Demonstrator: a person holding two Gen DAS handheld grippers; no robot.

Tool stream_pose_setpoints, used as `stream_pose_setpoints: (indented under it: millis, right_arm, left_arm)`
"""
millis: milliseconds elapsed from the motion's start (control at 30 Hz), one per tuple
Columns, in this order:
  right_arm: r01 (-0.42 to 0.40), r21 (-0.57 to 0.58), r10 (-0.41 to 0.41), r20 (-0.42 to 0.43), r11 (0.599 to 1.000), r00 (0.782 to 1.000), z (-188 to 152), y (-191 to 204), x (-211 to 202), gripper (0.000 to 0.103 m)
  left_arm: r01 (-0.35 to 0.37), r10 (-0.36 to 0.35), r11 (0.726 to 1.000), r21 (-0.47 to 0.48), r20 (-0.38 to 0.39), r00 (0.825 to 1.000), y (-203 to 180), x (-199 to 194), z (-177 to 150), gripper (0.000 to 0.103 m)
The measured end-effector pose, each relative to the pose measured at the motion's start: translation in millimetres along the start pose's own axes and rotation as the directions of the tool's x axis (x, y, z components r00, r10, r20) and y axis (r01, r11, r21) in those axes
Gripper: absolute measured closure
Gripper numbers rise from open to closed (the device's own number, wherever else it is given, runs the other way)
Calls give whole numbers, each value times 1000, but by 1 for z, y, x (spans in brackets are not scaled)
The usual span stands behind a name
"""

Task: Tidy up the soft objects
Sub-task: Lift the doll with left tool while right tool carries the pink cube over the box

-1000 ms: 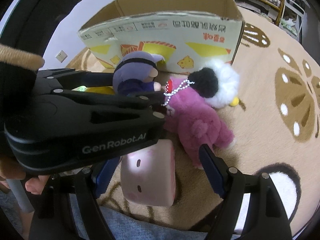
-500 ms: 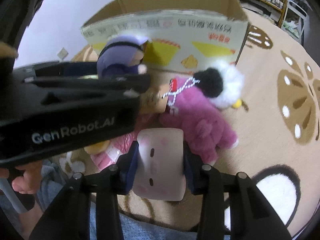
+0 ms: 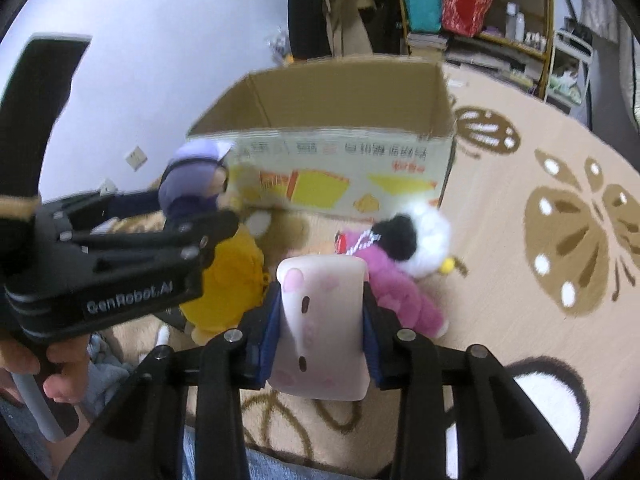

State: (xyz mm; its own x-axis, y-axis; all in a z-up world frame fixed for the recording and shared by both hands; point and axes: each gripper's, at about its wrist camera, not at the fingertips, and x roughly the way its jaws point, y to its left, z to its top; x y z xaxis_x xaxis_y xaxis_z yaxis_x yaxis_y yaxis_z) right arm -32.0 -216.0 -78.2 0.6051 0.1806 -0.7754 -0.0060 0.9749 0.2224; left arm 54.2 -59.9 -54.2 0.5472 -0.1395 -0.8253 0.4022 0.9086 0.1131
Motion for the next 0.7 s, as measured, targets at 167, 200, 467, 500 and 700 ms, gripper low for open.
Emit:
stream_pose_setpoints:
  millis: [167,200,467,500,700]
  right_arm:
    - [21,-28,-19,80,999,997,11,0,-14,65]
    - [27,-33,-24,93,999,995,12,2,-17,65]
    - [50,-53,-40,177,997,984,18,11,-42,65]
    - [53,-52,-42,192,997,980,20,12,-45,65]
    - [42,-27,-34,247,999,968,33,12,-57,65]
  left_arm:
    - [-32,32,999,-2,39,999,2,-15,-2,32]
    - [-37,38,999,-6,46,998,3,-17,-1,32]
    - [-53,58,997,-52,106,993,18,-34,5,32]
    - [-53,60,997,-56,116,992,19,-35,7,32]
    - [-48,69,992,-120,173,982,36,-43,26,32]
